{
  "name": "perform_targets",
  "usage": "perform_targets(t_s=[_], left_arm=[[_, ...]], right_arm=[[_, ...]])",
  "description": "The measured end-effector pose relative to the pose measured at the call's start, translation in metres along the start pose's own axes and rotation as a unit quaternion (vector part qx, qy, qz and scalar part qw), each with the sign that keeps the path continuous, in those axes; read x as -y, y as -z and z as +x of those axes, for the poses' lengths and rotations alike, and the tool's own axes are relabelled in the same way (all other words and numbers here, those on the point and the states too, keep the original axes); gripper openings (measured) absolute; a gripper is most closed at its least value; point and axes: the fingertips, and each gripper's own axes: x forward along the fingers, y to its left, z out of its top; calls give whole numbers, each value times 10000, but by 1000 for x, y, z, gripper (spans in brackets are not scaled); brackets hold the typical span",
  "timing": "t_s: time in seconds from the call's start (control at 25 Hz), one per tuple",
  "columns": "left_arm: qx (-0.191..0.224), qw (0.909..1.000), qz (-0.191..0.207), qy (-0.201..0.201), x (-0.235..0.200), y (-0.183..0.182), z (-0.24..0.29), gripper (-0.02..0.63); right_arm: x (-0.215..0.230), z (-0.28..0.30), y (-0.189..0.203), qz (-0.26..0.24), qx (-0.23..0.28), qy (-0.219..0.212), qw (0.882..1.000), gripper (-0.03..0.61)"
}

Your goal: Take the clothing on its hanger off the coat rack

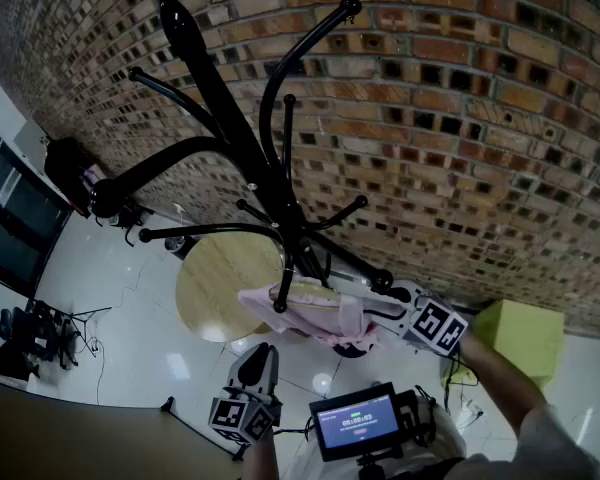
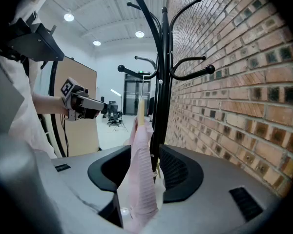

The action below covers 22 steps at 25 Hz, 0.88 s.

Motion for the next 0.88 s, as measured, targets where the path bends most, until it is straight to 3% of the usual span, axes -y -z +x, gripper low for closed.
perform_targets(t_s=[0.36, 0.88], left_arm=[[-17, 9999, -73, -111, -6, 0, -2, 52], [21, 9997, -89, -228, -17, 2, 7, 51]], right_arm=[[-1, 23, 10, 275, -170, -618, 9976, 164], [-7, 49, 22, -129, -465, -1440, 9884, 149]])
